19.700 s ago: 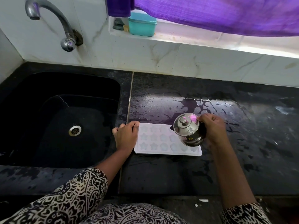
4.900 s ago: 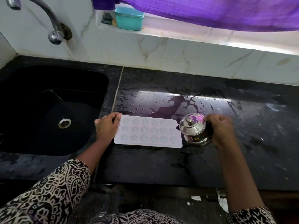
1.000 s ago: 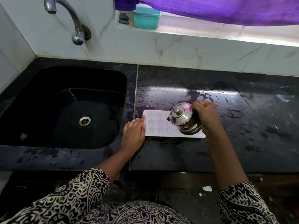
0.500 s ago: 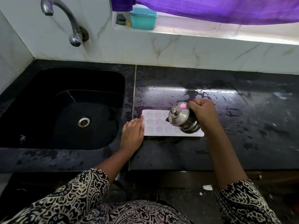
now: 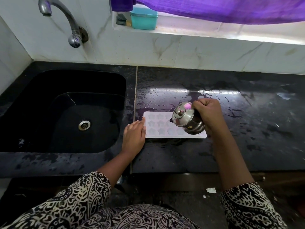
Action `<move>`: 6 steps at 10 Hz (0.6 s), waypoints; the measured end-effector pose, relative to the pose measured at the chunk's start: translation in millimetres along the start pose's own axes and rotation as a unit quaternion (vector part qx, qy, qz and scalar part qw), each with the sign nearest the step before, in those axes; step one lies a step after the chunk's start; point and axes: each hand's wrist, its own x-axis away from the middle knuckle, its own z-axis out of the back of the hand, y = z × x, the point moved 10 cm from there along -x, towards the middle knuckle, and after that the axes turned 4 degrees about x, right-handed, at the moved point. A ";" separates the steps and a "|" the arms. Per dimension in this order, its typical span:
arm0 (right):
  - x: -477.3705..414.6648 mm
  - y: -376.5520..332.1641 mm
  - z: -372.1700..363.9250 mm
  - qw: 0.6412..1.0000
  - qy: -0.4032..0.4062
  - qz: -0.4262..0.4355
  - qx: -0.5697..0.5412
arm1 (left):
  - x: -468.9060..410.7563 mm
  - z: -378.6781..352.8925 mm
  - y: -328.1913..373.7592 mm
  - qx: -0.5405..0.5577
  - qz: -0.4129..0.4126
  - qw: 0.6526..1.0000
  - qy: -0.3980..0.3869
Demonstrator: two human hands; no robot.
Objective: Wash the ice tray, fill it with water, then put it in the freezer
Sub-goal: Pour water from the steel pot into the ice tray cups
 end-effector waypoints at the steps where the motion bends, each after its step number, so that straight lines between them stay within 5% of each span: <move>1: -0.5 -0.9 0.5 1.000 0.000 0.004 -0.003 | -0.1 -0.5 -0.2 0.000 0.000 1.000 -0.001; 6: 0.3 -1.7 3.6 1.000 0.002 0.006 -0.017 | 1.0 2.2 3.1 0.003 -0.003 1.000 0.005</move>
